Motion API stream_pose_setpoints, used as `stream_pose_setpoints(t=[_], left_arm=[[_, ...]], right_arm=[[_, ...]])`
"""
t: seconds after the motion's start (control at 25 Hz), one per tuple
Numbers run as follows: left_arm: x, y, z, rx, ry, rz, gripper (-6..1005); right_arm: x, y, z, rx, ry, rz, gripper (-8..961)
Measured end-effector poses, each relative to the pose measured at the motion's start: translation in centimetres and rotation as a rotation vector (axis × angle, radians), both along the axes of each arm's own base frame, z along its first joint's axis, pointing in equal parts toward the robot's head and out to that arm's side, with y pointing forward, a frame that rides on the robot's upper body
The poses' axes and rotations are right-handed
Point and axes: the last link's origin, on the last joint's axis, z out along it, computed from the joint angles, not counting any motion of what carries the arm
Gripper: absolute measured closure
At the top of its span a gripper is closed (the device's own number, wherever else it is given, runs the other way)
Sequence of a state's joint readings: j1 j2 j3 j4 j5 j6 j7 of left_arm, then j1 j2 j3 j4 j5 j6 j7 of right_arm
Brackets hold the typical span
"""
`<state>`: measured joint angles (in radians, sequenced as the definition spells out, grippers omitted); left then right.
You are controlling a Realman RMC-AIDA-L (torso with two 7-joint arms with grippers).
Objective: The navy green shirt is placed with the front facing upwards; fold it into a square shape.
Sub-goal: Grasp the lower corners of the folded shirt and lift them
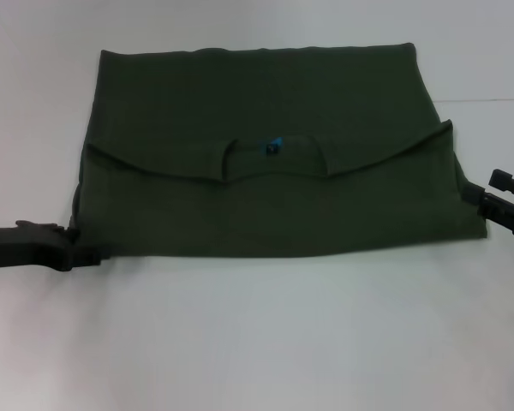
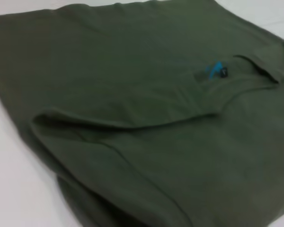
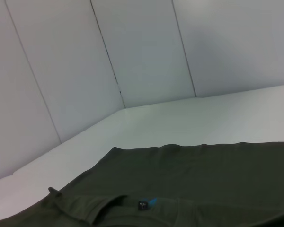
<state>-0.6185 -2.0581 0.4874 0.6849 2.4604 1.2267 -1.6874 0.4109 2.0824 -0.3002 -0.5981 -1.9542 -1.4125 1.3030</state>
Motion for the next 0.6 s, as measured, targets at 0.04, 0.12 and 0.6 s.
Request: stream_pose_setpoints(t=[0.04, 0.12, 0.6], left_arm=[[-0.1, 0.1, 0.0, 0.005, 0.01, 0.001, 235], [-0.2, 0.3, 0.1, 0.02, 0.023, 0.005, 305], [-0.6, 0.4, 0.0, 0.043, 0.053, -0.014, 794]], right_arm=[[0.0, 0.0, 0.0, 0.0, 0.001, -0.001, 265], [0.0, 0.0, 0.1, -0.001, 0.001, -0.002, 266], [0.8, -1.0, 0.5, 0.005, 0.01, -0.017, 266]])
